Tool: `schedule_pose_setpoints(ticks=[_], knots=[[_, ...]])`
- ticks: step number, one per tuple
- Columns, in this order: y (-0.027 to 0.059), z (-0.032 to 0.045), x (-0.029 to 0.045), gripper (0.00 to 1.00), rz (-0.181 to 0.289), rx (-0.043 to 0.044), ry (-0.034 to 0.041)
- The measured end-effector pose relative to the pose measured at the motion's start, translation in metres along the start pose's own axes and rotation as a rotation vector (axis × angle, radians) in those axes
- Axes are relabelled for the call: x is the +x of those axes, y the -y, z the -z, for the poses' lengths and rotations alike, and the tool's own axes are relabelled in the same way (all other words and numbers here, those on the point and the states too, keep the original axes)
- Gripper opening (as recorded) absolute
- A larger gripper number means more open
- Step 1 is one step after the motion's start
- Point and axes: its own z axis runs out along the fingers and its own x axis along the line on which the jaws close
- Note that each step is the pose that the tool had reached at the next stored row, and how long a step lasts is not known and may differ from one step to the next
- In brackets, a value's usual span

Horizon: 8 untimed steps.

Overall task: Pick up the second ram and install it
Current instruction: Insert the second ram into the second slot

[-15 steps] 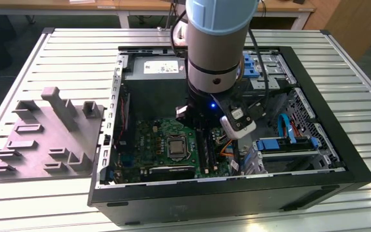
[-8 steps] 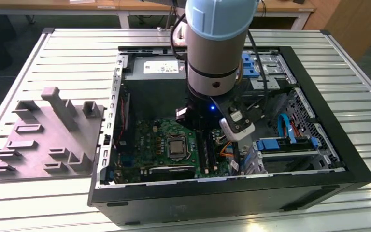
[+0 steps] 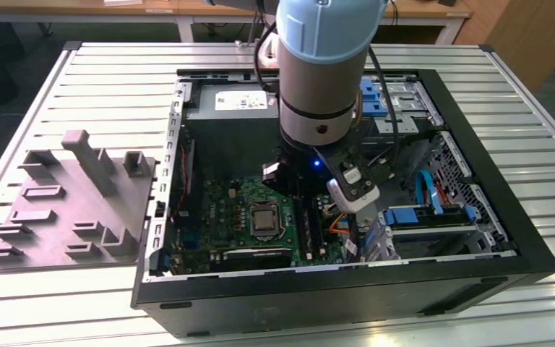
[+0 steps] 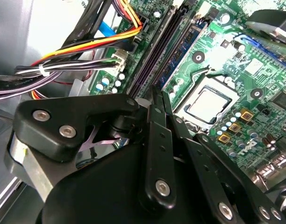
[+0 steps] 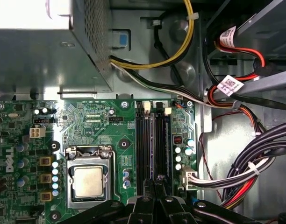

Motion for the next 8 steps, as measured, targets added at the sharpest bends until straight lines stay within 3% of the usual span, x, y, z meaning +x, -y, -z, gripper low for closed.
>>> schedule_pose_setpoints(ticks=[8], knots=[[0.0002,-0.0018,0.0005,0.11,0.000,0.0004,-0.0001]])
